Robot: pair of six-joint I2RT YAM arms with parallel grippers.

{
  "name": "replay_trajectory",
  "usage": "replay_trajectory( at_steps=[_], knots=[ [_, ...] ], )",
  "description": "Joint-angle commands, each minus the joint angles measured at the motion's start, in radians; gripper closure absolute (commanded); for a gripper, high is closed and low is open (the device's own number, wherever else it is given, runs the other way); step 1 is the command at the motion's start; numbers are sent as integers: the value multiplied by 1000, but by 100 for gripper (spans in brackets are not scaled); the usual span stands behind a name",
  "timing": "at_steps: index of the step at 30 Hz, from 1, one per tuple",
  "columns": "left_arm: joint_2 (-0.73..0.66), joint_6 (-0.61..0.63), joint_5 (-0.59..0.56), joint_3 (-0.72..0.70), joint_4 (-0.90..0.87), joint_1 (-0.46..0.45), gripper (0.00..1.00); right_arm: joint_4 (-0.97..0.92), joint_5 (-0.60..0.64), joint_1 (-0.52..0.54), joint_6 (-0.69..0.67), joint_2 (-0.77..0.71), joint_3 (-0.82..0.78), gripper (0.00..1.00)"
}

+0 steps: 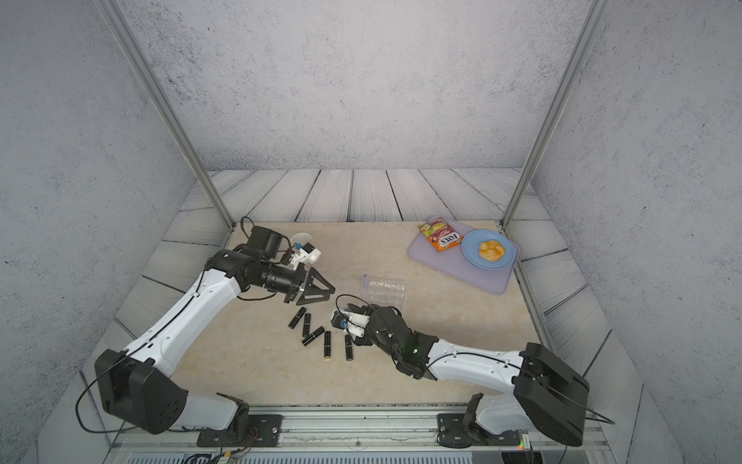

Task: Arrange the lipsticks in the organizer
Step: Pick up the lipstick at the center of the board, then place the lipstick in the storage box.

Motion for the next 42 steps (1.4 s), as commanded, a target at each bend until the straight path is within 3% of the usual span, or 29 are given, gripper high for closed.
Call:
replay_trajectory(
  at_steps=[1, 3, 7, 11, 16, 23, 42],
  knots=[
    [-35, -94, 14, -40, 153, 80, 54, 20, 46, -116, 351, -12, 24, 100],
    [-38, -90, -59, -73, 164, 117, 54, 10, 30, -198, 502, -18, 45, 100],
    [-1, -44, -252, -134, 176, 130, 54, 58, 19, -315, 680, 34, 96, 100],
    [40, -77, -327, -234, 288, 130, 55, 110, -8, -350, 733, 151, 157, 100],
    [73, -50, -354, -308, 325, 132, 56, 293, 14, -350, 780, 293, 150, 100],
    [118, 11, -355, -323, 305, 135, 57, 355, 1, -350, 835, 397, 142, 100],
    [138, 20, -351, -320, 298, 149, 58, 496, -60, -350, 875, 524, 91, 100]
  ],
)
